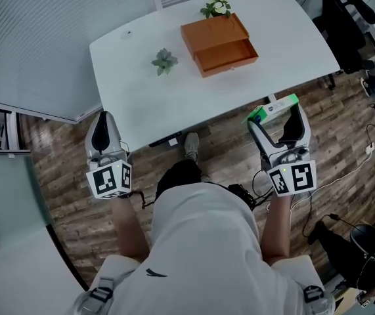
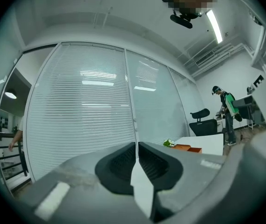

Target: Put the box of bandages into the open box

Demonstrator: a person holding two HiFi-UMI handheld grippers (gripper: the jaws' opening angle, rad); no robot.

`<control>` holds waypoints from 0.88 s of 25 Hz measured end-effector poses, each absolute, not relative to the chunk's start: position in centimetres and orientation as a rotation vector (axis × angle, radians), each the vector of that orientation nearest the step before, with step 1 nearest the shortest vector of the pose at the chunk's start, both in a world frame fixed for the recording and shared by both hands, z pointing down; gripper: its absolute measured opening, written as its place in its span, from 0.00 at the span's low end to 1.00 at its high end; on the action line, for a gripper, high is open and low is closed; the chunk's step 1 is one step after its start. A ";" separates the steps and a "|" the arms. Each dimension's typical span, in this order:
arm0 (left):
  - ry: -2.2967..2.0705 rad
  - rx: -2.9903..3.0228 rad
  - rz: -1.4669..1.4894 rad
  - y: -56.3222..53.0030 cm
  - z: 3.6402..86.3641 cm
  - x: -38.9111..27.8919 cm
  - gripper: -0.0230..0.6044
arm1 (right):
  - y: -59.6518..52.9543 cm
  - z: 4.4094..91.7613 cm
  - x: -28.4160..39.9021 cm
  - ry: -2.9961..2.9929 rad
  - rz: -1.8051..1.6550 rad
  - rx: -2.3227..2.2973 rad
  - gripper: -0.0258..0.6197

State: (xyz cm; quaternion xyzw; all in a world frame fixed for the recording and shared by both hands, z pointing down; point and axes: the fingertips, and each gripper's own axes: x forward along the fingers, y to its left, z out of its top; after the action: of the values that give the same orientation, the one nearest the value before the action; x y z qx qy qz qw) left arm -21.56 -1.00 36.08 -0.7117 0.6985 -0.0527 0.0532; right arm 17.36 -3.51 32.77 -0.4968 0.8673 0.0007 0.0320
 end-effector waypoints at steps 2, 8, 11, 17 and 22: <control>2.124 -2.164 -0.149 -2.7 36.0 -21.8 0.08 | -5.1 32.7 17.1 2.675 0.020 -1.539 0.85; 2.130 -2.162 -0.122 -7.8 35.8 -23.0 0.08 | -9.9 32.8 16.5 2.684 0.045 -1.574 0.85; 2.143 -2.156 -0.125 -9.9 36.0 -23.8 0.08 | -12.3 33.5 16.9 2.683 0.031 -1.604 0.85; 2.154 -2.163 -0.152 -13.6 36.9 -25.0 0.08 | -17.3 35.3 17.7 2.681 -0.001 -1.667 0.85; 2.146 -2.191 -0.174 -16.1 37.7 -25.5 0.08 | -20.6 36.2 17.3 2.671 -0.024 -1.689 0.85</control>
State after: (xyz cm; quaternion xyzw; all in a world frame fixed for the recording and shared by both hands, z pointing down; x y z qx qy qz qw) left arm -25.55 -16.07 37.70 -0.7129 0.6981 -0.0567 0.0349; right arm 17.30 -20.58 36.17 -0.5345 0.8451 -0.0075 -0.0092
